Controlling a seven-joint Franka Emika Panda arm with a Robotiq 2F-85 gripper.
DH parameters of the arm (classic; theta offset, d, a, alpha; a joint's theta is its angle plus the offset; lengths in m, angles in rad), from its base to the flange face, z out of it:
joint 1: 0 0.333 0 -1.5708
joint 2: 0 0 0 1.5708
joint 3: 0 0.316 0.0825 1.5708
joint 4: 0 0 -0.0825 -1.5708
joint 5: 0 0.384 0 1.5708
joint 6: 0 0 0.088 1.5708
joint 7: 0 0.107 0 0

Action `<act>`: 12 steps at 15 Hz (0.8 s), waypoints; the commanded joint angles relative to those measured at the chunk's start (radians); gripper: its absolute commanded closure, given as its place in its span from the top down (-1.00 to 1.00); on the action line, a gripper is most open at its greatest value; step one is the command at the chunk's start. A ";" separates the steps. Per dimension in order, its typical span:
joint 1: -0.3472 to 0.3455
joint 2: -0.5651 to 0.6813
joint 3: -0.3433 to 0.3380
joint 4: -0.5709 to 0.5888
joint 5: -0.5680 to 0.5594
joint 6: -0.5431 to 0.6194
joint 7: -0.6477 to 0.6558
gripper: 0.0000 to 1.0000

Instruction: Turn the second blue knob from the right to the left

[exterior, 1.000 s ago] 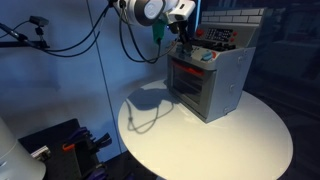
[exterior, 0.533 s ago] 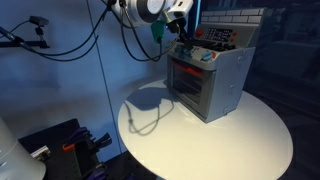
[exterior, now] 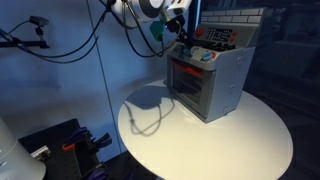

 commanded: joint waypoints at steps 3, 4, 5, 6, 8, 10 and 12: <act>0.012 -0.057 -0.025 0.011 -0.116 -0.091 0.027 -0.80; 0.014 -0.058 -0.027 0.013 -0.139 -0.096 0.033 -0.80; 0.015 -0.058 -0.028 0.014 -0.156 -0.099 0.036 -0.80; 0.015 -0.058 -0.026 0.014 -0.169 -0.101 0.037 -0.80; 0.013 -0.059 -0.023 0.014 -0.186 -0.102 0.041 -0.80; 0.011 -0.061 -0.020 0.012 -0.191 -0.101 0.040 -0.79; 0.009 -0.062 -0.018 0.009 -0.189 -0.100 0.038 -0.79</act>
